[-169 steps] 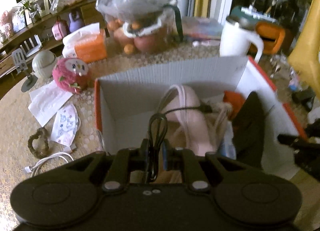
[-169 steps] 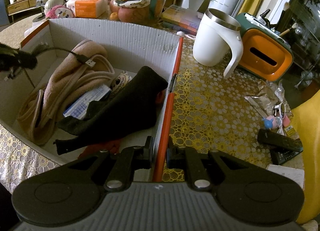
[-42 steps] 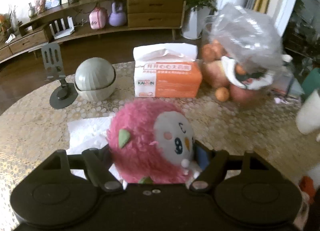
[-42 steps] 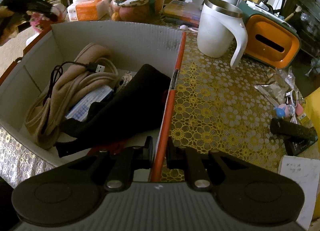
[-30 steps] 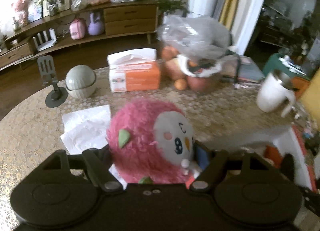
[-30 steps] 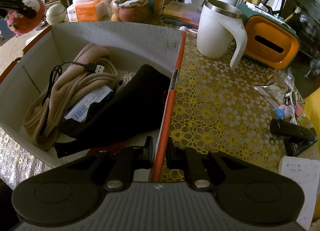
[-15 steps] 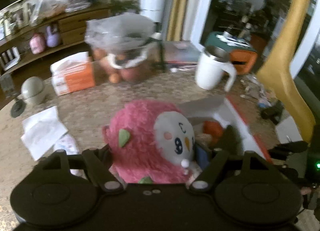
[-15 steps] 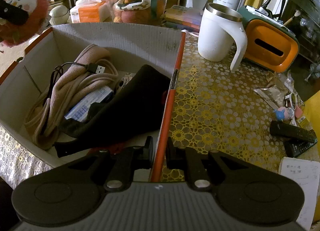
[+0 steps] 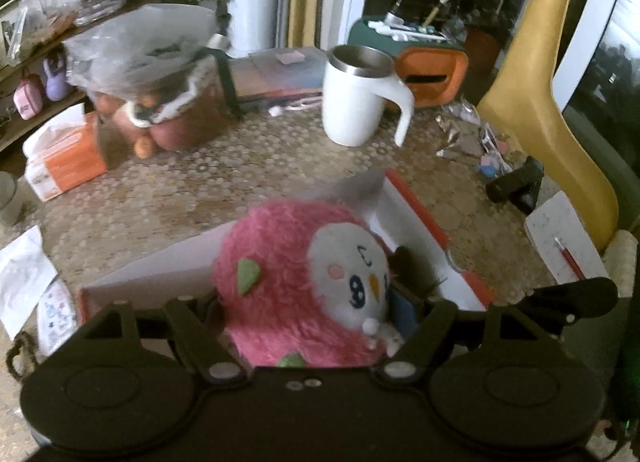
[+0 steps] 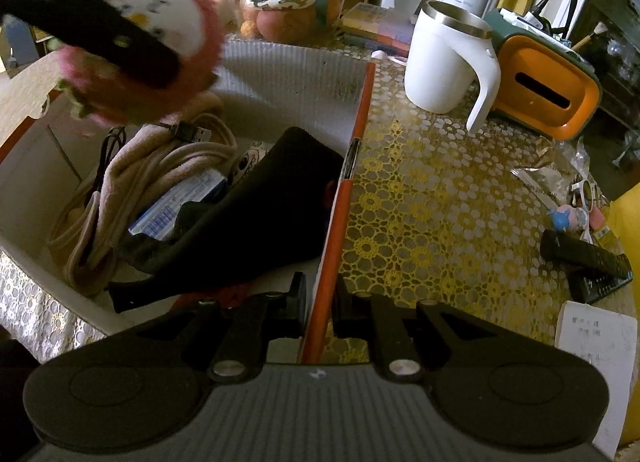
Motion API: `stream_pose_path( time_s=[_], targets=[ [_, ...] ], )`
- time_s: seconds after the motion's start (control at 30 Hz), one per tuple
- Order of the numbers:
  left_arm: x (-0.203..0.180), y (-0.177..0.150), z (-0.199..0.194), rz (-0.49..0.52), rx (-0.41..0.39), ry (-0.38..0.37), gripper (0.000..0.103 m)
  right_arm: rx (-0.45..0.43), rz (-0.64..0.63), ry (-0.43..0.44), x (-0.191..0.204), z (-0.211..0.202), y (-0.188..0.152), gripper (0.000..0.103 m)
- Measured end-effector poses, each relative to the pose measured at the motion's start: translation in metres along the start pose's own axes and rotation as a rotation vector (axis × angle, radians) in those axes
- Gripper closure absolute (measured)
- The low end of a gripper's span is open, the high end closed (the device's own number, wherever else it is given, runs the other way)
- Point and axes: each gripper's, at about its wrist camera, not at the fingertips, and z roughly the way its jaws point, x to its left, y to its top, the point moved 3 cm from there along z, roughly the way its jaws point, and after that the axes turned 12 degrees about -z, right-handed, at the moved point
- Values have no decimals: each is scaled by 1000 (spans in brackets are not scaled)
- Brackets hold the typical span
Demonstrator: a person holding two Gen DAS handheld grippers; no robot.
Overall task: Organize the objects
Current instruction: 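Lower the plush toy into the box and open the left gripper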
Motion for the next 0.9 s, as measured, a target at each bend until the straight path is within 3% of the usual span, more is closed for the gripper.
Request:
stream_pose_path(
  time_s=[0.43,0.9],
  targets=[
    [-24,-5,49,60,45,25,26,1,7,2,1,0,0,91],
    [-22,-4,50,63,43,27,18,4,8,3,-1,0,0,91]
  ],
)
